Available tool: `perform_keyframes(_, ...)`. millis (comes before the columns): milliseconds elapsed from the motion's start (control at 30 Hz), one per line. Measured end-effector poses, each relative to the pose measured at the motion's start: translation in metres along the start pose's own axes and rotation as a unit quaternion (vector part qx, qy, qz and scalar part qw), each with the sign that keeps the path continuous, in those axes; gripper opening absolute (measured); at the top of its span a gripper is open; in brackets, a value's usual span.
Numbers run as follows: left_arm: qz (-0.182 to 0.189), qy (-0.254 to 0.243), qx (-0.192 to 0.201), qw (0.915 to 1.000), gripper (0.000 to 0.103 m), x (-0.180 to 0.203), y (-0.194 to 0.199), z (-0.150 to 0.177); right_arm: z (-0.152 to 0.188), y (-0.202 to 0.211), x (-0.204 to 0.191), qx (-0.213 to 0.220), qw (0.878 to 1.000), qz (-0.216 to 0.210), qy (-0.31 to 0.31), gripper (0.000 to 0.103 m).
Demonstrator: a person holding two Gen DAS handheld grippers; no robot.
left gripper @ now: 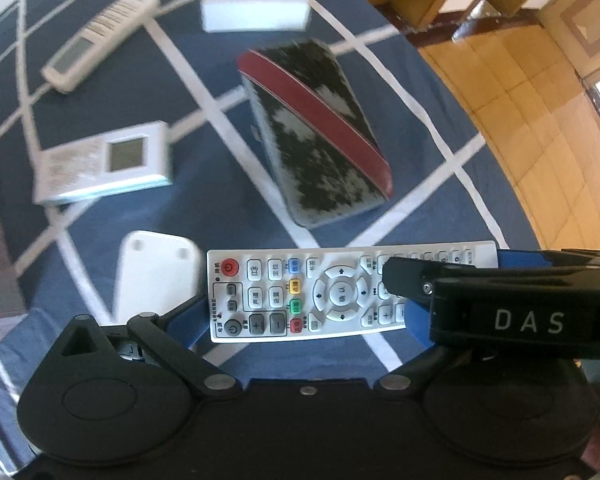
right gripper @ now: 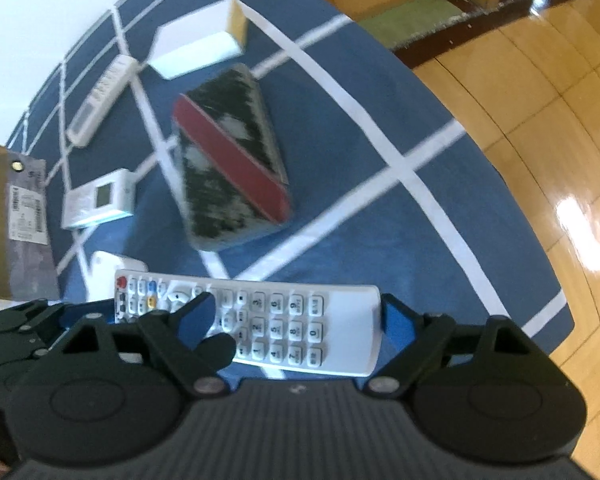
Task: Organize objects
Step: 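Carry the white TV remote with the right gripper over the box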
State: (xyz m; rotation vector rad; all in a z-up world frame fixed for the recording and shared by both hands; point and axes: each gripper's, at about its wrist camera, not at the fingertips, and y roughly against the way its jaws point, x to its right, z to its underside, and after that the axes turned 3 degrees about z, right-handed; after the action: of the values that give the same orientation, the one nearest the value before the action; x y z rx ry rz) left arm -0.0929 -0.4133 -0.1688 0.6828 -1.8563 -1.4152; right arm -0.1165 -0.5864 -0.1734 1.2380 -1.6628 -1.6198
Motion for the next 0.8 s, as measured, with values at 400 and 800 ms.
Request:
perform_keyframes(400,-0.032,0.028,0.065,0.9970,0.102,-0.060,0.083,0.002,-0.005,0.040,-0.094,0.047,0.997,-0.031,0.054,0.087)
perform_keyframes(800,-0.055,0.051,0.105,0.9917,0.102,-0.141,0.145,0.024,0.010,0.055,-0.196,0.073,0.991,-0.056,0.097,0.087)
